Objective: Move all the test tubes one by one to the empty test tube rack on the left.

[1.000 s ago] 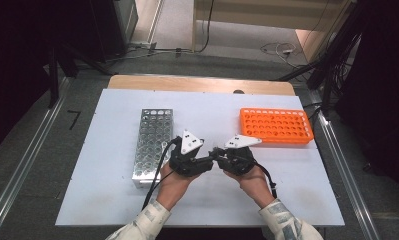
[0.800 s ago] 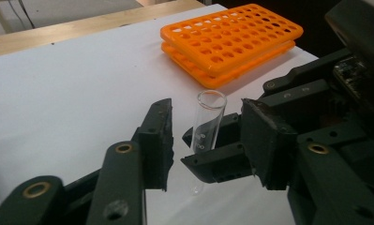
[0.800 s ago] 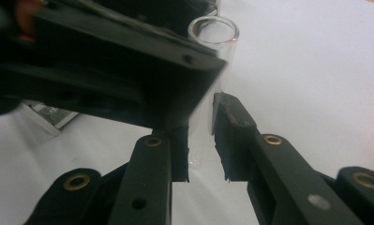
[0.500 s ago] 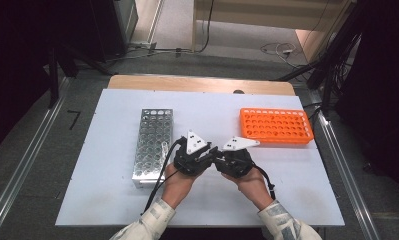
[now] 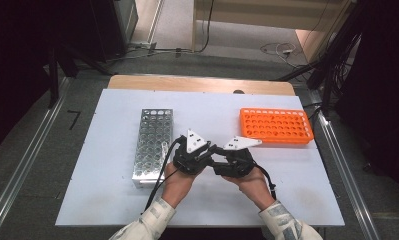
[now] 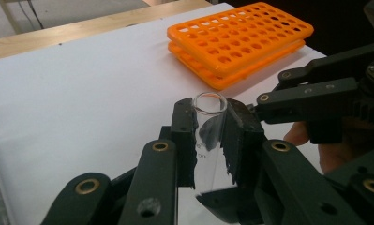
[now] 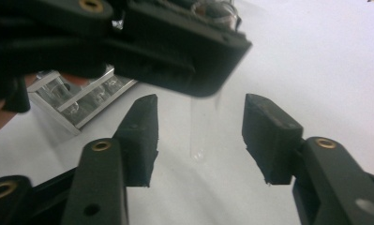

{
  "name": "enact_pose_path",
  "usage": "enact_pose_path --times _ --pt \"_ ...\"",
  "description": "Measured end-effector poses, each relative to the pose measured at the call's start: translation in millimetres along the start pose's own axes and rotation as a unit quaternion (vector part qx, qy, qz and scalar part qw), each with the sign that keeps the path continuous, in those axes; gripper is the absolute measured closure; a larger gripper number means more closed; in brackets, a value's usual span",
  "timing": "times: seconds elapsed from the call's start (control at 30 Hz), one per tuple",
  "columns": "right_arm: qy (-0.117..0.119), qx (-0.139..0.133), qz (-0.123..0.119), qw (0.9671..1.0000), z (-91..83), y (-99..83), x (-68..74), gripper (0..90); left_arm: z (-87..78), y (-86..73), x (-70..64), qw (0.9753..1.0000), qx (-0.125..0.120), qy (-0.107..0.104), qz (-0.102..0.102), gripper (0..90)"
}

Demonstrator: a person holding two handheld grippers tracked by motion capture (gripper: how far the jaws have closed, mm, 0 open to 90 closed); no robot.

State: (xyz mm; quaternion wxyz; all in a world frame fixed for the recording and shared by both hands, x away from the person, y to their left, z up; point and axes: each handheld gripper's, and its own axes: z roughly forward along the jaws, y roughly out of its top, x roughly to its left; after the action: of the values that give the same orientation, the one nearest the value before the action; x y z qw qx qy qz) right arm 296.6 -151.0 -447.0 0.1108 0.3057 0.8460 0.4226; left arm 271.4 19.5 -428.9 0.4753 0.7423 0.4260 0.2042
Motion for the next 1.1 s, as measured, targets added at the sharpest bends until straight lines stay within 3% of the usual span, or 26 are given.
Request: enact_pose_path --times 0.1,0.43,0.67,1.1 --pt "-0.001 -0.001 0.002 1.0 -1.7 -0.1 -1.9 36.5 -4.5 4.9 3.9 0.9999 -0.002 0.009 -0.006 74.8" --pt "-0.001 -0.008 0.013 0.9999 -8.5 -0.6 -7.2 32.9 -28.9 18.2 29.2 0.9984 -0.027 0.041 -0.028 74.7" --pt "-0.004 -0.006 0.013 0.9999 -8.6 -1.2 -8.4 32.8 -42.3 21.1 47.0 0.9968 -0.034 0.061 -0.04 74.7" --pt "-0.008 0.001 0.015 0.9999 -7.5 -2.1 -9.6 29.4 -57.5 19.7 64.4 0.9941 -0.041 0.087 -0.05 74.8"
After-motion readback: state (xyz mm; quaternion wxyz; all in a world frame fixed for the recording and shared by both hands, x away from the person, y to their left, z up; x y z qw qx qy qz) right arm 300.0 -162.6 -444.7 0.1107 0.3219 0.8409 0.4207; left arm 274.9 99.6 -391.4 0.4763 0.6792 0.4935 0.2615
